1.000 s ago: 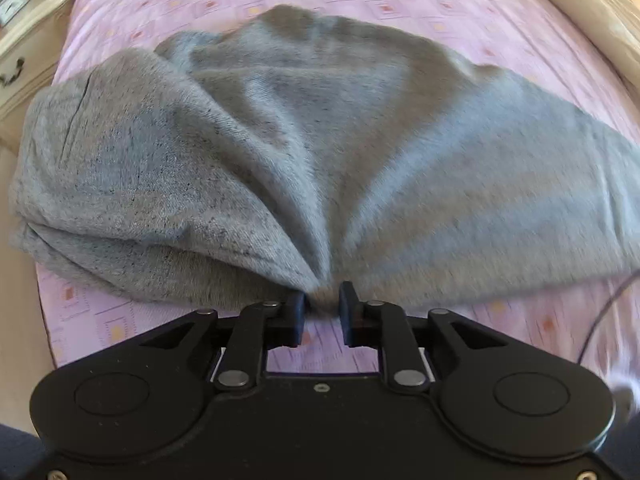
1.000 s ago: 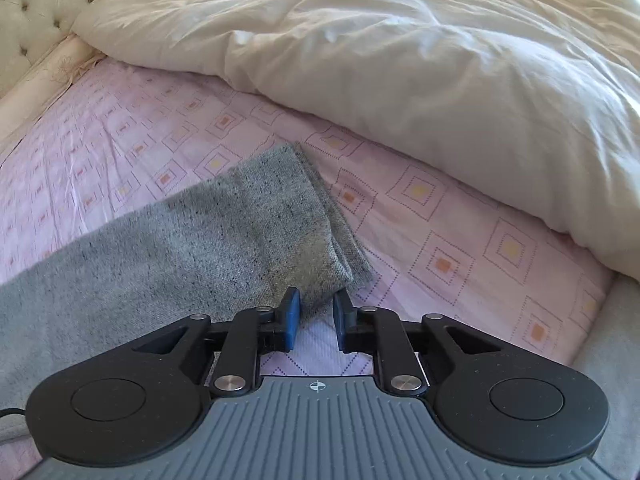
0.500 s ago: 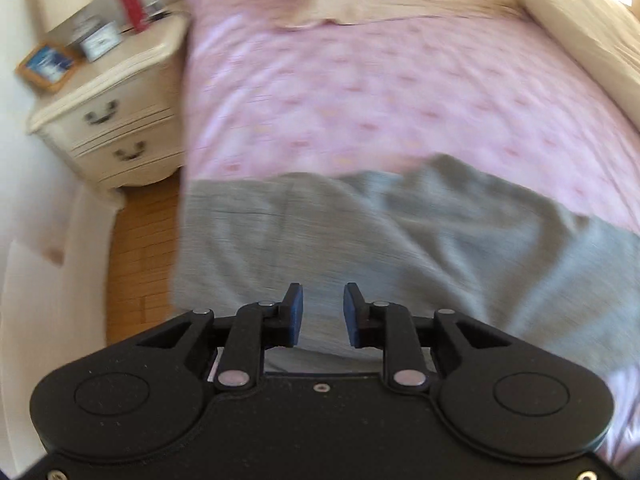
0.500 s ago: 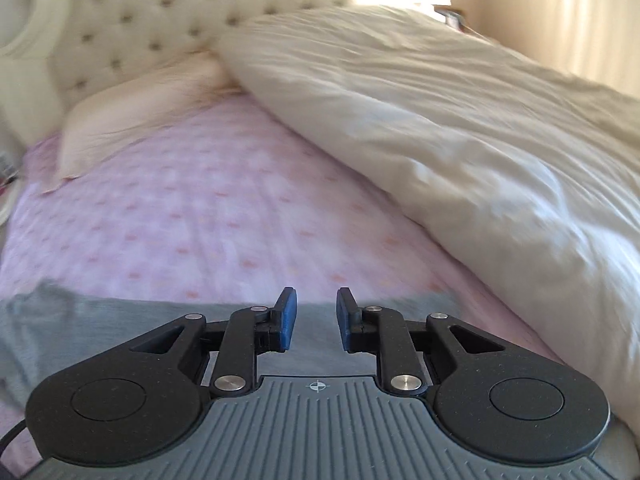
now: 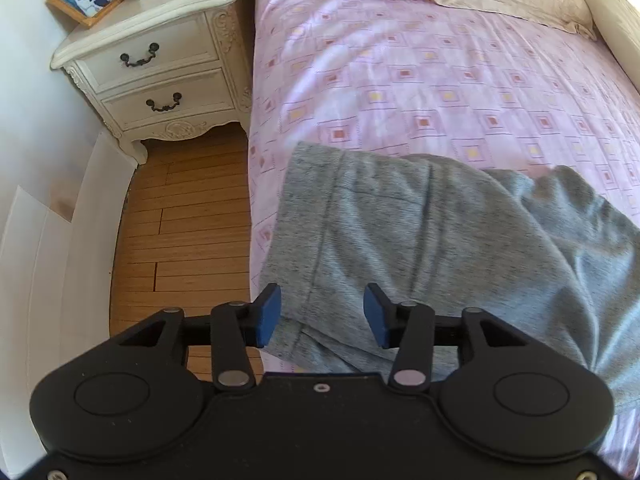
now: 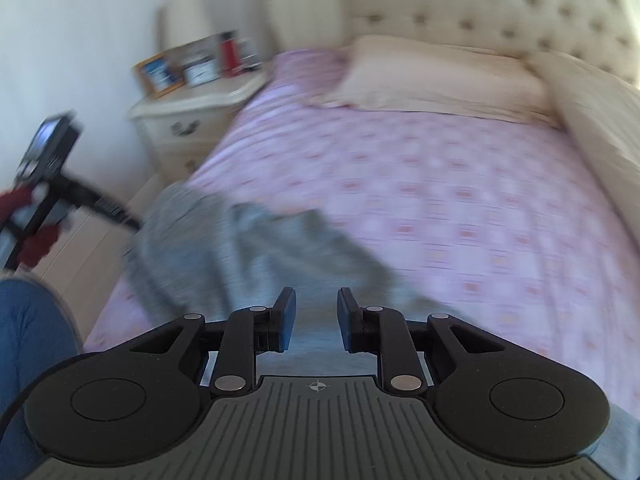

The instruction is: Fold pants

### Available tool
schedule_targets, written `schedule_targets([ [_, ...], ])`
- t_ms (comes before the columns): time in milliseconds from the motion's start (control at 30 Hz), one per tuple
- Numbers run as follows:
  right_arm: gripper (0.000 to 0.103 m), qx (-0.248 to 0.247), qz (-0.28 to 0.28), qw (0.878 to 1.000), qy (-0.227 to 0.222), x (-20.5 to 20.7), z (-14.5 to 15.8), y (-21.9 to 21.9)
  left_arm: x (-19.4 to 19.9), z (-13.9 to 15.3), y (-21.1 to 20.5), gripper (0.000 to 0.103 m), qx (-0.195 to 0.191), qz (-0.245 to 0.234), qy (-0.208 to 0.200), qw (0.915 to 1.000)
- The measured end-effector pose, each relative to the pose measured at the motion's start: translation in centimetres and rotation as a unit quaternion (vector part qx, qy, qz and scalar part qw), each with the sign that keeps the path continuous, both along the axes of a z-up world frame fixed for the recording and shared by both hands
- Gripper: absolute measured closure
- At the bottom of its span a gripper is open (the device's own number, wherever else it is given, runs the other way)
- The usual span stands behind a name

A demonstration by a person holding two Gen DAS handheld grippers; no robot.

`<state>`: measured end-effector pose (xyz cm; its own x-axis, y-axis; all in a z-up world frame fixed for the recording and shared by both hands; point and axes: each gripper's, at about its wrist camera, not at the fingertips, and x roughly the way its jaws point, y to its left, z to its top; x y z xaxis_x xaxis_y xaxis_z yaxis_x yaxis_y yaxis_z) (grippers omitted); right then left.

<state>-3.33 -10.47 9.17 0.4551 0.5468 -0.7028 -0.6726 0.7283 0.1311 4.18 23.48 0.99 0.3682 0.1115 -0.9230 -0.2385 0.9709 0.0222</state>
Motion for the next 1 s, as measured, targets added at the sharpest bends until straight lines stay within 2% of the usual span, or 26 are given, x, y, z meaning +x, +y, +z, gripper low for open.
schedule_targets([
  [100,0.081,-0.012,0.057,0.998,-0.008,-1.2,-1.3,4.5,0.0,-0.6,0.8,0.049,-0.017,0.005,-0.002,0.9998],
  [233,0.080,-0.043,0.119,0.991,-0.048,-3.1,-3.0,8.3,0.3,-2.1,1.9,0.048,-0.024,0.019,0.001,0.9995],
  [333,0.075,-0.077,0.165,0.979,-0.092,-4.6,-4.3,10.1,0.5,-3.2,2.4,0.047,-0.037,0.022,0.009,0.9990],
  [433,0.072,-0.122,0.207,0.960,-0.145,-6.0,-5.7,11.3,0.5,-3.6,2.8,0.042,-0.050,0.030,0.005,0.9983],
  [533,0.072,-0.160,0.228,0.946,-0.167,-6.6,-6.9,11.9,0.9,-4.2,3.1,0.040,-0.065,0.036,0.007,0.9973],
  [633,0.072,-0.172,0.231,0.939,-0.190,-6.4,-8.1,12.5,1.3,-4.7,3.2,0.039,-0.074,0.043,0.005,0.9963],
  [767,0.076,-0.158,0.226,0.941,-0.196,-6.4,-8.2,12.6,1.7,-4.7,3.2,0.056,-0.094,0.060,-0.008,0.9937],
  [800,0.090,-0.154,0.226,0.942,-0.193,-6.5,-8.1,12.6,1.7,-4.5,3.0,0.068,-0.090,0.062,-0.013,0.9939],
  [833,0.094,-0.152,0.222,0.944,-0.192,-6.4,-7.9,12.7,1.8,-4.3,2.9,0.073,-0.088,0.061,-0.017,0.9941],
  [867,0.095,-0.148,0.218,0.946,-0.191,-6.4,-7.6,12.6,1.8,-3.9,2.9,0.089,-0.087,0.061,-0.019,0.9942],
  [900,0.097,-0.138,0.214,0.949,-0.186,-6.3,-7.2,12.5,1.8,-3.5,2.8,0.093,-0.081,0.062,-0.022,0.9945],
  [1000,0.097,-0.093,0.191,0.965,-0.152,-5.9,-5.3,11.7,1.5,-1.5,3.0,0.094,-0.081,0.056,-0.035,0.9945],
])
